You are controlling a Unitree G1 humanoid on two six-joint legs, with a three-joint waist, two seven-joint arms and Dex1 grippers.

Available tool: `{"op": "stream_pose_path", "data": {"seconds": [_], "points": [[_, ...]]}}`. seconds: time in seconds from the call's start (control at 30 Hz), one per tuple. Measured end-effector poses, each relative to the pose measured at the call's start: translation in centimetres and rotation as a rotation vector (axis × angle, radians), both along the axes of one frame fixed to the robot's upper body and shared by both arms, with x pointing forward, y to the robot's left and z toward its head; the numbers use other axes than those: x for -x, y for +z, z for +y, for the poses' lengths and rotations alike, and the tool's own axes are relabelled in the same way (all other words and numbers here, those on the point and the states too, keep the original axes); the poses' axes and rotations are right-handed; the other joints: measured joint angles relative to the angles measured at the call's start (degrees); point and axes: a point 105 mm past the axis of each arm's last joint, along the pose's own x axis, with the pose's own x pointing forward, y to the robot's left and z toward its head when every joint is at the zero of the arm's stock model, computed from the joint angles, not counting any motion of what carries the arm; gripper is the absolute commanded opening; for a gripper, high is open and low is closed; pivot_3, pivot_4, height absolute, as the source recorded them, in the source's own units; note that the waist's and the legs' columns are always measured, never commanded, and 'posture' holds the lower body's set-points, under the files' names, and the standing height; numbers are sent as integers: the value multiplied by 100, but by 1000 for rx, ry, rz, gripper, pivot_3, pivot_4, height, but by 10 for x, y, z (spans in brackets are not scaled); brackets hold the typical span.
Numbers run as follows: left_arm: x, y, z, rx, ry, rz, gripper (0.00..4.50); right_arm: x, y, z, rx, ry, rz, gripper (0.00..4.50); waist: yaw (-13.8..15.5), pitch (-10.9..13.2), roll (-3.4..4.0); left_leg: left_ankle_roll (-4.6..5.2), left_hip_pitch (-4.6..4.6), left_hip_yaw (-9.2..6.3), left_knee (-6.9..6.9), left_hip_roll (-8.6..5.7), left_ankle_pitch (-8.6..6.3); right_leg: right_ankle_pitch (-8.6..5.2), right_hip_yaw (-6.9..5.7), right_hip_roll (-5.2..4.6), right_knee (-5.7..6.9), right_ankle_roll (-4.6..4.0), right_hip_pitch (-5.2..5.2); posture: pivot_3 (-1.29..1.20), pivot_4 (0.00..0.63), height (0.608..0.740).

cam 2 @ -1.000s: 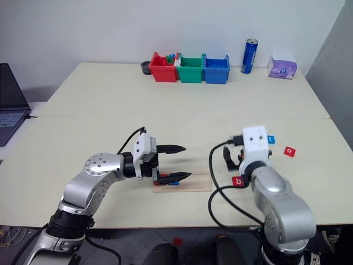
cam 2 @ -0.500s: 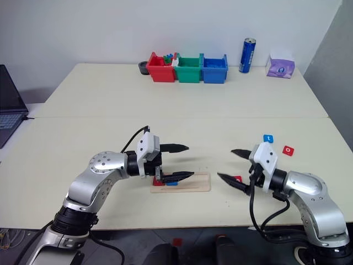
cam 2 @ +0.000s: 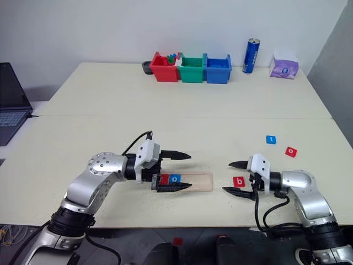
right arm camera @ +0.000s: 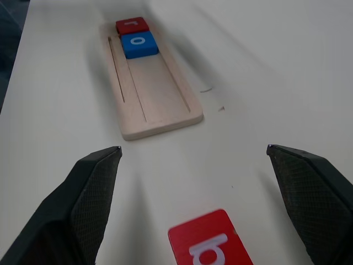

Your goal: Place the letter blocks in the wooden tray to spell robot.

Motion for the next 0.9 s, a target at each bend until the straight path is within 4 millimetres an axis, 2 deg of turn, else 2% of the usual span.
{"op": "stream_pose_path", "data": {"seconds": [0.23,0.43,0.8,0.9], "points": [[-2,0,-2,3,-11,5,4500,3,-10,-23,75,-1,24,4481,0,0,0,0,0,1,0,0,0,0,1,0,1,0,0,0,150,740],[-1,2,-5,-3,-42,-4,4500,2,-19,-31,93,-18,42,4481,0,0,0,0,2,2,1,0,0,0,2,0,4,0,0,0,150,740],[-1,2,-4,-3,-45,-5,4500,-7,-21,-24,76,-10,38,4481,0,0,0,-1,2,0,5,2,0,1,1,0,6,-1,0,0,150,740],[-1,2,-4,-3,-45,-5,4500,-8,-21,-24,77,-10,38,3618,0,0,0,-1,1,1,5,2,0,1,2,-2,6,-1,0,0,150,740]]}}
